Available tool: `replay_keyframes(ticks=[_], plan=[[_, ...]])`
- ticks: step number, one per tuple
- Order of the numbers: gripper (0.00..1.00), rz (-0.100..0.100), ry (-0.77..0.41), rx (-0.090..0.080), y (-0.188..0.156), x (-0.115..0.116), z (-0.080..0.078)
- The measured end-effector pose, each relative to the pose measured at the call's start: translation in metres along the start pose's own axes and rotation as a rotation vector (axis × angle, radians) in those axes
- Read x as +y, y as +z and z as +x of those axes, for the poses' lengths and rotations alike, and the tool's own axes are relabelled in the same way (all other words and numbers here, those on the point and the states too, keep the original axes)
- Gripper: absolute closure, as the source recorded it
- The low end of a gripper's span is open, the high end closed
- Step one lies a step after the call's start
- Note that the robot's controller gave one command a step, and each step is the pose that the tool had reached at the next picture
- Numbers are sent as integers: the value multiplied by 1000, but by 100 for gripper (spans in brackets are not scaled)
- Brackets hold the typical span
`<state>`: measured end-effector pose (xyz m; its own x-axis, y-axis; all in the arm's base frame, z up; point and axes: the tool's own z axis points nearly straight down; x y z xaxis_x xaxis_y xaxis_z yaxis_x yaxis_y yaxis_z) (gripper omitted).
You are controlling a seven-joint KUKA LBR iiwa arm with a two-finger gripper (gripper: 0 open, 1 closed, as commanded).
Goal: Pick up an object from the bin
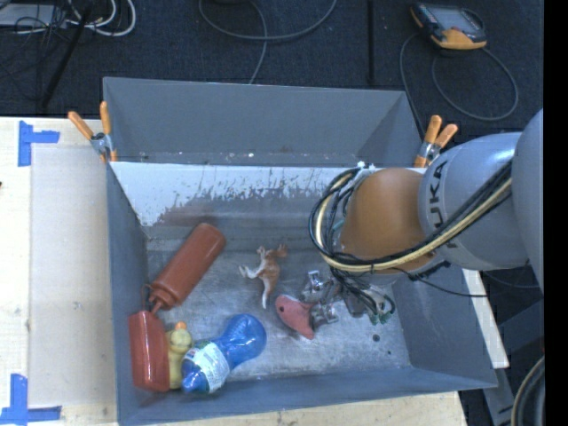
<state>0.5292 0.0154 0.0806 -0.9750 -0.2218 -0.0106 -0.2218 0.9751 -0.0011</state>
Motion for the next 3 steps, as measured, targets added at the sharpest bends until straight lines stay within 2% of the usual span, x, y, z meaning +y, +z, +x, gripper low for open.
replay_keyframes(ticks=[3], plan=[[100,0,0,0,0,0,0]])
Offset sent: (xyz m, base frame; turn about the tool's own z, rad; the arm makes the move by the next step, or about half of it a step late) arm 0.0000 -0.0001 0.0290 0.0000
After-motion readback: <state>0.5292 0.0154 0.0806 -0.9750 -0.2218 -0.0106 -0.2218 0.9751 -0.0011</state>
